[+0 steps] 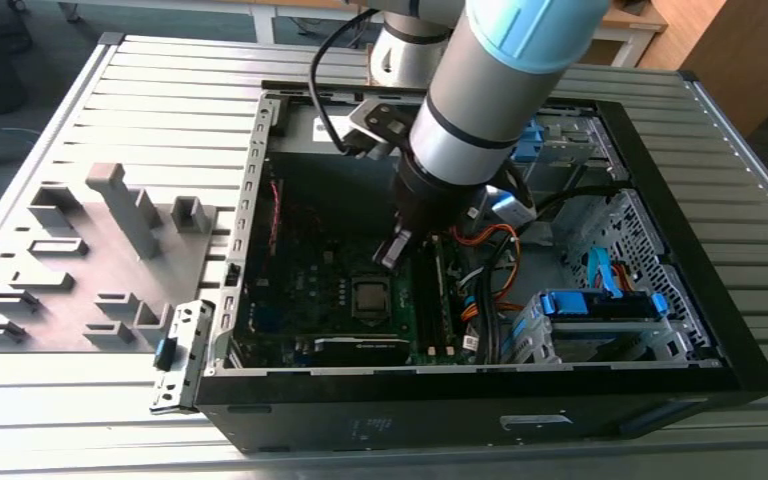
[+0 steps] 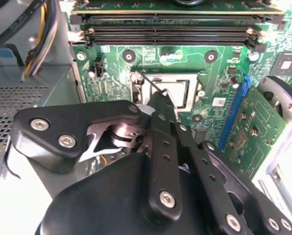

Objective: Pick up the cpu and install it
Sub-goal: 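Install the first cpu locking lever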

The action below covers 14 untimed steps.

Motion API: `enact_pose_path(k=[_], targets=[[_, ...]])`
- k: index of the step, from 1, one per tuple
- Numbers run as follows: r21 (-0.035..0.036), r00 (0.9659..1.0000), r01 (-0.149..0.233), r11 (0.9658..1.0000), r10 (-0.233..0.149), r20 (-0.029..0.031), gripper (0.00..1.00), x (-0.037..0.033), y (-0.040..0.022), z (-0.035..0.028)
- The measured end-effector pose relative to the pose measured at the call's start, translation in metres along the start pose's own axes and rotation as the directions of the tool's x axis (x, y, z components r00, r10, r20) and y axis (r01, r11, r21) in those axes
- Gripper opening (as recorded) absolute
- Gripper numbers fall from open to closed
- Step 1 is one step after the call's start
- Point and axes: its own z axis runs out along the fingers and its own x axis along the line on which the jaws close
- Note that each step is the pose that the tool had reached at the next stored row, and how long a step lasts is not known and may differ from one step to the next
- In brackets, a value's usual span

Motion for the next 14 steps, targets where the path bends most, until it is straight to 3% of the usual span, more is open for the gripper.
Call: enact_pose_path(k=[3, 4, 10, 14], targets=[[-0.014, 0.9998, 0.004, 0.9999, -0.005, -0.0193, 0.11, -0.0009, -0.0017, 0.0011], [-0.0142, 0.9997, 0.006, 0.9999, -0.006, -0.0217, 0.11, -0.001, -0.0017, 0.0011], [-0.0143, 0.9997, 0.007, 0.9999, -0.007, -0.0218, 0.11, -0.0011, -0.0019, 0.0011], [-0.0149, 0.9997, 0.007, 0.9999, -0.007, -0.022, 0.11, -0.0035, -0.006, 0.0005]])
